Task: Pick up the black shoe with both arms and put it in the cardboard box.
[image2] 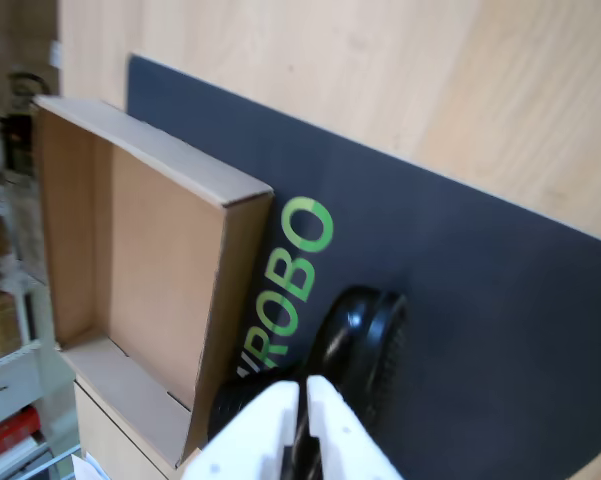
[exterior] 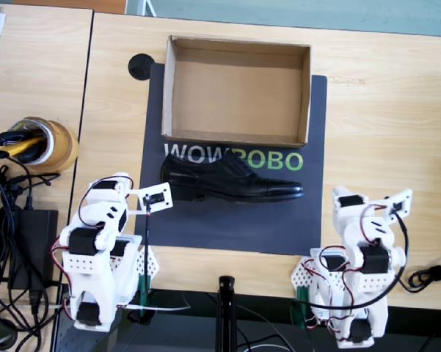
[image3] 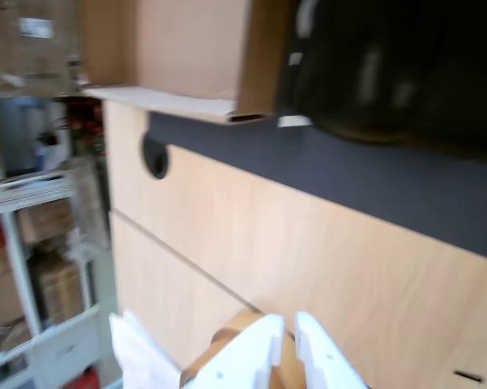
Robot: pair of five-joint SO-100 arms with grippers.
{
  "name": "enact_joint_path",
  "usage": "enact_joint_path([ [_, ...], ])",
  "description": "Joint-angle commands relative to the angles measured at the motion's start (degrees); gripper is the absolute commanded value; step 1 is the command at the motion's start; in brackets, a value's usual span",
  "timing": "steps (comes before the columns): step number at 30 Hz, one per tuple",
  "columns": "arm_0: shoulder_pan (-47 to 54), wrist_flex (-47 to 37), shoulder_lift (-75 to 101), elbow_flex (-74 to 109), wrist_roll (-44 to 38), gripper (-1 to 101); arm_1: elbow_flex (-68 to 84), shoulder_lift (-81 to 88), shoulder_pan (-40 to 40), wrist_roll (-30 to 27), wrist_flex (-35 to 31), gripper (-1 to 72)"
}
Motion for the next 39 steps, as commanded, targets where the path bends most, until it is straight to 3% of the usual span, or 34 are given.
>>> enact_joint_path([
  [1, 3.60, 3.87, -2.99, -6.06, -3.16, 0, -5.62, -1.67, -3.96, 0.53, 3.43, -0.1],
  [6, 9.14, 9.58, -9.05, -13.27, -6.68, 0, -13.45, -6.15, -8.35, 0.70, 9.58, -0.1],
  [15, 13.45, 12.48, -11.34, -13.71, -8.17, 0, -8.09, -5.80, -12.92, -2.90, 10.90, -0.1],
  [20, 15.91, 14.15, -10.90, -11.51, -6.94, 2, -3.87, -6.15, -12.92, -5.45, 10.90, 10.5],
  [24, 19.69, 13.97, -8.96, -9.84, -8.44, 27, -2.81, -6.24, -12.57, -6.77, 10.90, 19.4],
  [28, 20.74, 13.97, -10.46, -9.76, -10.02, 41, -1.05, -6.42, -12.74, -7.91, 10.99, 36.0],
  [34, 23.38, 14.24, -13.36, -8.09, -12.48, 59, 0.18, -9.14, -12.83, -8.53, 10.99, 42.5],
  [39, 27.42, 13.89, -17.93, -7.03, -15.29, 64, 0.26, -12.48, -15.12, -7.91, 10.63, 44.3],
])
